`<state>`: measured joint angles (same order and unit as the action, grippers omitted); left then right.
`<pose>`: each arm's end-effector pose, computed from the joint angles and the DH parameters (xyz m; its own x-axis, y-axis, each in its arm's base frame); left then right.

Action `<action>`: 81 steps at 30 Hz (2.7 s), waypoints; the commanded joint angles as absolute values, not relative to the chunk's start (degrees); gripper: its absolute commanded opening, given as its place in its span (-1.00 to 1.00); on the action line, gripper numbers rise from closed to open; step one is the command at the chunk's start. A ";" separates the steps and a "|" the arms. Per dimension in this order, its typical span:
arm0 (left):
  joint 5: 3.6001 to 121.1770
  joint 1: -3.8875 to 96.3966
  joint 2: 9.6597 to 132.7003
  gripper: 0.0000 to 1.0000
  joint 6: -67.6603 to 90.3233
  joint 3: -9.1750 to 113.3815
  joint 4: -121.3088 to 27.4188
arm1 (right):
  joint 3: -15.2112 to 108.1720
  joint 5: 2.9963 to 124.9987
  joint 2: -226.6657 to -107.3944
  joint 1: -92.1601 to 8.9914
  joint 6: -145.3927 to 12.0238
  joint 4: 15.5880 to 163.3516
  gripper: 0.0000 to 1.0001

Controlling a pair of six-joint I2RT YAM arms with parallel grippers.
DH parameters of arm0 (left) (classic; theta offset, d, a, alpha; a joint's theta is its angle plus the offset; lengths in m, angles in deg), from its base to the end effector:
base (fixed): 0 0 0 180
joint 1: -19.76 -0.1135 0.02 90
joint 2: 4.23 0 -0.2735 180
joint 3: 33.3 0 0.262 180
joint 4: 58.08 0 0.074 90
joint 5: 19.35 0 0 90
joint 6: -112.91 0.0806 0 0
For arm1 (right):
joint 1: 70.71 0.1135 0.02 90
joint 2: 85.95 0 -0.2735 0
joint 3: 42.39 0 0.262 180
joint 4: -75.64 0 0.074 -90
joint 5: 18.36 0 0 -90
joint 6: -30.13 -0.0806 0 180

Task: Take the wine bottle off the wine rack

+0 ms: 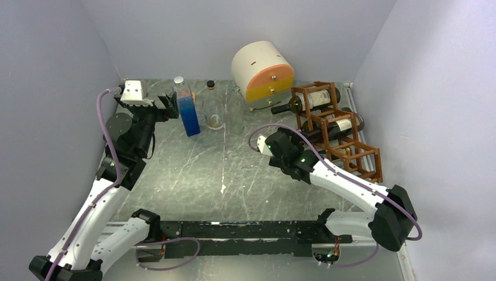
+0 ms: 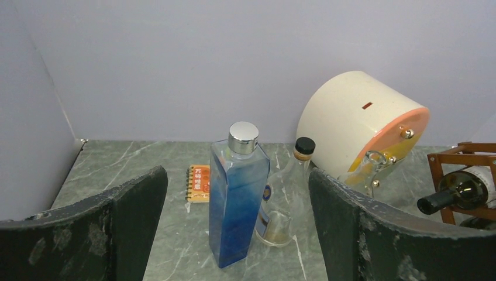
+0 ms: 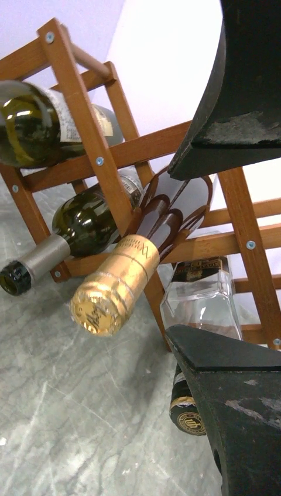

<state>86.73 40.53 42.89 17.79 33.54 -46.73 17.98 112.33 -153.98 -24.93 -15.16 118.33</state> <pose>0.2233 -0.0608 0.4244 0.1280 -0.1403 -0.9818 0.0963 0.9870 -0.1284 0.2215 0.1522 0.2282 -0.2034 -0.9739 -0.1003 -0.5578 0.1995 -0.8057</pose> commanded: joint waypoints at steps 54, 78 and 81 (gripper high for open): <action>88.03 41.09 41.99 0.87 18.22 34.17 -48.36 | 5.65 101.76 -159.77 -38.38 13.82 89.97 -0.63; 88.24 41.15 42.31 0.88 18.34 34.17 -48.36 | 4.44 104.81 -162.85 -26.18 9.62 99.39 -1.00; 88.27 41.20 42.36 0.87 18.21 34.03 -48.44 | 4.69 105.49 -164.42 -24.68 8.15 99.71 -1.00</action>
